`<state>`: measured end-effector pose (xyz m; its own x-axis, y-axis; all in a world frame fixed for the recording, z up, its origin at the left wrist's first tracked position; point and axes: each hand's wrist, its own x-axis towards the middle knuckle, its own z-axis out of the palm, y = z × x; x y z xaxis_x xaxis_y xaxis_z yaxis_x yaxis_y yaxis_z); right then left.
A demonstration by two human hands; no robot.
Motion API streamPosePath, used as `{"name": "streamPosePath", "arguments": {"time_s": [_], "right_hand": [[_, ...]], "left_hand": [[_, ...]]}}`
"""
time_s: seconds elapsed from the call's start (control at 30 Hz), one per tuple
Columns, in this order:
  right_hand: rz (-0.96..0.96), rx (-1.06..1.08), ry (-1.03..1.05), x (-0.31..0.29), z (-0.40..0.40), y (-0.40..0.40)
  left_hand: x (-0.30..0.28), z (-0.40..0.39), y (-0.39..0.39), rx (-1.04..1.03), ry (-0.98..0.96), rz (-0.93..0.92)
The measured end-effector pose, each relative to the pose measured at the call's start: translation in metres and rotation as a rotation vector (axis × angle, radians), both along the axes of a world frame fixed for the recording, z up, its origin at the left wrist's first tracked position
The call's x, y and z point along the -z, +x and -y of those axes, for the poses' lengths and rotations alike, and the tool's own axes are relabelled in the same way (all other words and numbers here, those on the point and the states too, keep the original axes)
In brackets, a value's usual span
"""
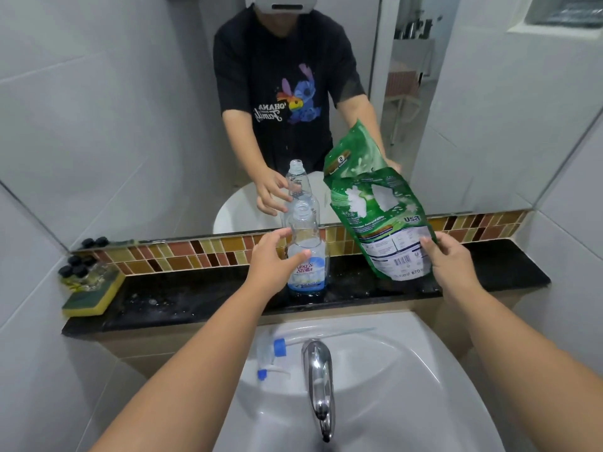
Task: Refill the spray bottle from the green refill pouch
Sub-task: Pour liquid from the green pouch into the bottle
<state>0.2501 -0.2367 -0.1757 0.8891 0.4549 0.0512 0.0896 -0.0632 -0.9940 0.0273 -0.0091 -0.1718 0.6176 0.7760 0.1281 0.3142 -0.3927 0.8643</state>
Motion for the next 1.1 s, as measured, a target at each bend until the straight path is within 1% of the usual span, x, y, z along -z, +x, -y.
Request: {"name": "streamPosePath", "arguments": {"time_s": [0.13,0.27,0.4,0.57,0.77,0.9,1.1], "right_hand": [[0.102,-0.021,0.053,-0.028,0.006,0.006],[0.244,-0.047,0.038,-0.059,0.009,0.010],[0.371,-0.079,-0.012,-0.090,0.009,0.011],[0.504,-0.139,-0.099,-0.127,0.013,0.005],[0.555,-0.181,-0.214,-0.152,0.010,-0.001],[0.621,-0.177,-0.254,-0.170,0.006,-0.005],[0.705,-0.226,-0.344,-0.195,0.000,-0.009]], "left_hand": [[-0.007,-0.001,0.004,0.008,-0.026,0.003],[-0.012,-0.001,0.007,0.053,-0.080,0.031],[-0.018,0.000,0.007,0.086,-0.114,0.045],[-0.020,-0.001,0.007,0.127,-0.100,0.046],[-0.015,-0.002,0.006,0.124,-0.131,0.063],[-0.015,-0.002,0.006,0.133,-0.128,0.051],[-0.014,-0.002,0.007,0.147,-0.151,0.055]]}}
